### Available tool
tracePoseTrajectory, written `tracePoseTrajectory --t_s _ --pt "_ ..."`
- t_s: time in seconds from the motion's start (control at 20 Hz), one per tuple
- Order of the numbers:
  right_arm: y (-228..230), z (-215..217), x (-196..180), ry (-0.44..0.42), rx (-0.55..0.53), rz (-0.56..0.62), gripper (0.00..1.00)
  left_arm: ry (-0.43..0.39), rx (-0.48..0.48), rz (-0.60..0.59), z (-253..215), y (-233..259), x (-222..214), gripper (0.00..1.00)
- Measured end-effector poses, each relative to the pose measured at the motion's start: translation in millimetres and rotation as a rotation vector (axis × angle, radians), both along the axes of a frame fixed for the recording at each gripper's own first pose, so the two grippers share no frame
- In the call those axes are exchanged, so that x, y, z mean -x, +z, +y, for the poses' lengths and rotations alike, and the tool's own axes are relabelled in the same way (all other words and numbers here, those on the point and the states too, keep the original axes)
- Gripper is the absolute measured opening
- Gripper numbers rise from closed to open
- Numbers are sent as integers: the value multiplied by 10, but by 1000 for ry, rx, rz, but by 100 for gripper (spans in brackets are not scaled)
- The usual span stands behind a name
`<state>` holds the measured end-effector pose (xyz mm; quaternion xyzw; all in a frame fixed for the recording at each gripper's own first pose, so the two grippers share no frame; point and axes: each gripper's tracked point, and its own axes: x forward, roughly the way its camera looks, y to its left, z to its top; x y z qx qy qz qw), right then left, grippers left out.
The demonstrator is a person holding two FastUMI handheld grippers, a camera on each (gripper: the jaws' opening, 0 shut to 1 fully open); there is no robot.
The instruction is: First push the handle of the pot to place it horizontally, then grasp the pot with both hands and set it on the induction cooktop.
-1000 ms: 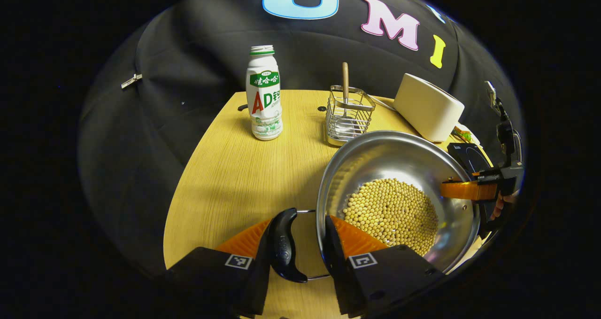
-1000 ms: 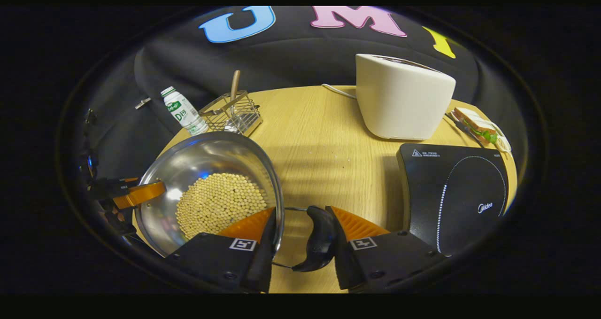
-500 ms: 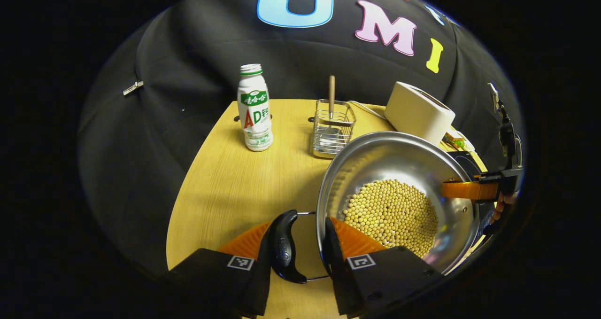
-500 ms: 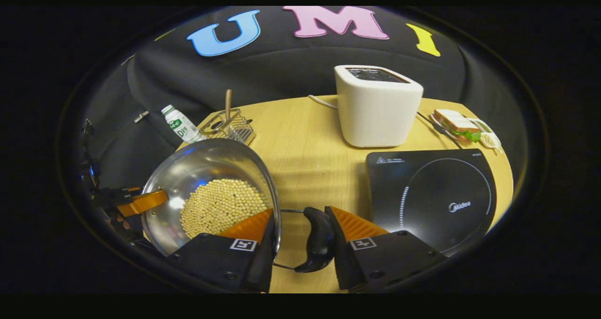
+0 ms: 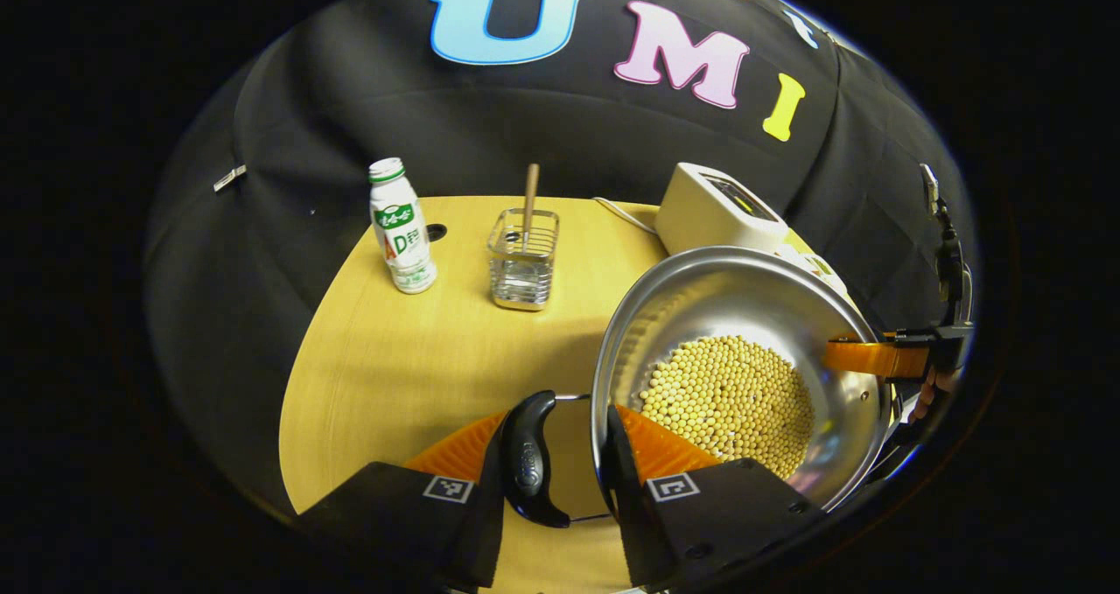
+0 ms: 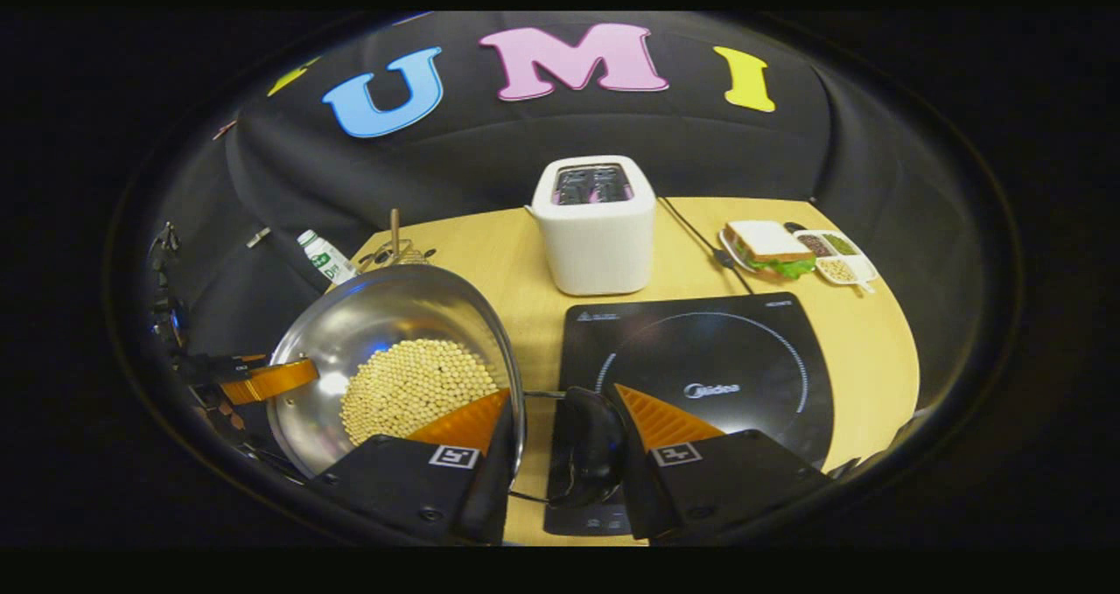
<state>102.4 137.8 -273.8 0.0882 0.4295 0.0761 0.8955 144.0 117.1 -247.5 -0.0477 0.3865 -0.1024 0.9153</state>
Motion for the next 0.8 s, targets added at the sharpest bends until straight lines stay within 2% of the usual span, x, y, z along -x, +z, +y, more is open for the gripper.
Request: tracePoseTrajectory --t_s 0.35,0.8 --pt "187 -911 24 -27 4 -14 56 -30 11 11 -835 247 48 57" --pt "124 -1757 -102 -62 9 -27 56 -63 32 18 -1752 281 -118 57"
